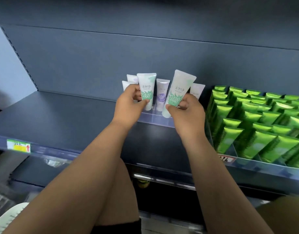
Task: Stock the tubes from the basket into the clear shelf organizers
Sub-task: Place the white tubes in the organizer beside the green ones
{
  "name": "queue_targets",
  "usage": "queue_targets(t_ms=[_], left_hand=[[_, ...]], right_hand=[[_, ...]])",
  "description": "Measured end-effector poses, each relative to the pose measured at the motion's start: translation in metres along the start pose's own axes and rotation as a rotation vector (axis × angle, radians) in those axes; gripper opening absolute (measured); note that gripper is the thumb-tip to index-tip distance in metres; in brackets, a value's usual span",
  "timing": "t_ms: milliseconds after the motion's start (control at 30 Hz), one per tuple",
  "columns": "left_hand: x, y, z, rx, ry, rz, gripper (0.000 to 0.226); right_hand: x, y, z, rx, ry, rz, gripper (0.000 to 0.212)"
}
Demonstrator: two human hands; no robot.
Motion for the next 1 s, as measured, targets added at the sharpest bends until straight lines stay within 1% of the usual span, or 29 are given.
queue_targets(t_ms=[133,233,400,467,600,733,1000], left_hand=[[0.014,-0.017,0.006,0.183,-0.06,0.016,0.028],[0.024,-0.024,0.009,0.316,-0.103,0.024,0.024],[0.036,-0.031,0.018,0.443,-0.128,0.055,0.021],[0.038,-0.033,0.022,0.485,-0.137,0.064,0.024],[0.04,-0.043,0.028,0.498,-0.148,0.031,0.032],[0.043,-0.048,0.027,0.491,-0.104,0.007,0.029],[0.045,-0.054,0.031,0.547,-0.089,-0.001,0.027]], right_hand=[[0.018,0.004,0.022,-0.042,-0.054,-0.009,0.022],[0.031,0.01,0.035,-0.099,-0.061,-0.02,0.017],[0.044,0.02,0.049,-0.182,-0.06,-0.031,0.017],[0.048,0.028,0.052,-0.236,-0.052,-0.033,0.017],[0.053,0.044,0.059,-0.32,-0.06,-0.054,0.024],[0.061,0.049,0.062,-0.397,-0.064,-0.075,0.024],[0.071,0.069,0.07,-0.412,-0.096,-0.056,0.028]])
Point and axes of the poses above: each hand's wrist, its own x-axis towards the middle knuckle, its own z-axis out of the palm, y = z × x, the point moved 8 cm from there along x, towards the middle knuckle, and after that the axes turned 3 degrees about x, right-handed, at the moved point
